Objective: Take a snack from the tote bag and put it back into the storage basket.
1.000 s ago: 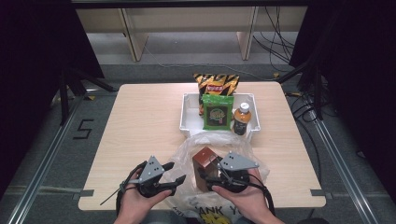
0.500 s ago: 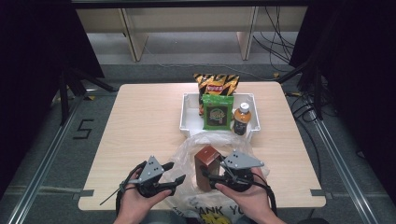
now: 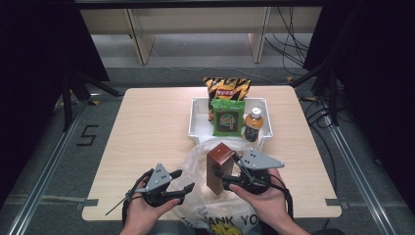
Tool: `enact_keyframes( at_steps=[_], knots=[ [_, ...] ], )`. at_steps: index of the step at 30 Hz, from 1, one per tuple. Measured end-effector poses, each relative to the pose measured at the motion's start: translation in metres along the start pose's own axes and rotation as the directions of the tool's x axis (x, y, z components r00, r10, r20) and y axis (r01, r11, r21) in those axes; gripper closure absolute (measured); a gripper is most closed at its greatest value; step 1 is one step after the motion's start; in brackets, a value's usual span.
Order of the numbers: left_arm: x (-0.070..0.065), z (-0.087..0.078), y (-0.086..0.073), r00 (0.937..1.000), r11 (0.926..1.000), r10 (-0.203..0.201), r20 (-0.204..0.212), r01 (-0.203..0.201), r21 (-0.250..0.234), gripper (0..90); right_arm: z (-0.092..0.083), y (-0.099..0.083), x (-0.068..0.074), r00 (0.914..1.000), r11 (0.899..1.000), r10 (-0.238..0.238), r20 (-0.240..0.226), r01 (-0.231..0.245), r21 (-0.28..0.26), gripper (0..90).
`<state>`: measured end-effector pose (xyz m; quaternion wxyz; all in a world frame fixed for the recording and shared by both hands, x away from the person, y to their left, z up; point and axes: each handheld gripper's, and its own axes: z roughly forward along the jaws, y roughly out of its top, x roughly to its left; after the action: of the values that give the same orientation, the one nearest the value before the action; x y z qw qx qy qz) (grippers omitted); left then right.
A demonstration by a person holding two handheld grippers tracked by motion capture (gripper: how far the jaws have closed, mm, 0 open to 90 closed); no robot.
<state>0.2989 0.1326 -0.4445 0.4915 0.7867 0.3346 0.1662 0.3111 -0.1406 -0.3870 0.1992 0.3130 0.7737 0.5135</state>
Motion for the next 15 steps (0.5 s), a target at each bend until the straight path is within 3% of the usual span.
enact_keyframes(
  at_steps=[3,5,6,8,10,11,12,13,14,15],
  knots=[
    [0.001,0.0,0.001,1.0,1.0,-0.003,0.001,0.003,-0.007,39.1,-0.001,0.007,-0.004,0.9998,1.0,0.006,-0.017,-0.006,-0.002,38.6],
    [0.001,0.0,0.001,1.0,0.9999,-0.009,0.003,0.009,-0.015,39.1,-0.002,0.012,-0.004,0.9995,0.999,0.032,-0.005,-0.032,-0.008,38.6],
    [0.001,0.0,0.001,0.9996,0.9995,-0.027,0.004,0.027,-0.018,39.0,-0.002,0.015,-0.007,0.9998,1.0,0.02,0.0,-0.02,-0.021,38.6],
    [0.002,-0.001,0.001,1.0,0.9999,-0.001,-0.003,0.001,-0.013,39.0,-0.001,0.018,-0.009,0.9998,0.999,0.021,-0.005,-0.021,-0.034,38.6],
    [0.002,-0.001,0.0,0.9999,0.9998,-0.015,-0.001,0.015,-0.015,39.0,-0.001,0.022,-0.01,0.9996,0.999,0.029,0.002,-0.029,-0.043,38.6],
    [0.002,-0.001,0.0,1.0,0.9999,-0.007,0.0,0.007,-0.013,39.0,-0.001,0.023,-0.013,0.9999,0.999,0.011,0.001,-0.011,-0.05,38.6],
    [0.003,-0.001,0.0,1.0,1.0,-0.004,-0.003,0.004,-0.007,39.0,-0.003,0.025,-0.012,0.9993,0.999,0.034,0.014,-0.034,-0.041,38.7],
    [0.003,0.0,0.0,1.0,1.0,-0.002,-0.002,0.002,-0.007,39.0,-0.003,0.028,-0.015,0.9997,0.999,0.025,0.007,-0.025,-0.048,38.7],
    [0.002,0.0,-0.001,0.9996,0.9996,-0.027,-0.003,0.027,-0.009,39.0,-0.003,0.029,-0.014,0.9988,0.998,0.047,0.008,-0.047,-0.048,38.7],
    [0.003,0.001,-0.001,0.9998,0.9998,-0.019,0.004,0.019,-0.01,39.1,-0.003,0.031,-0.016,0.9994,0.998,0.034,0.003,-0.034,-0.059,38.7]
  ],
)
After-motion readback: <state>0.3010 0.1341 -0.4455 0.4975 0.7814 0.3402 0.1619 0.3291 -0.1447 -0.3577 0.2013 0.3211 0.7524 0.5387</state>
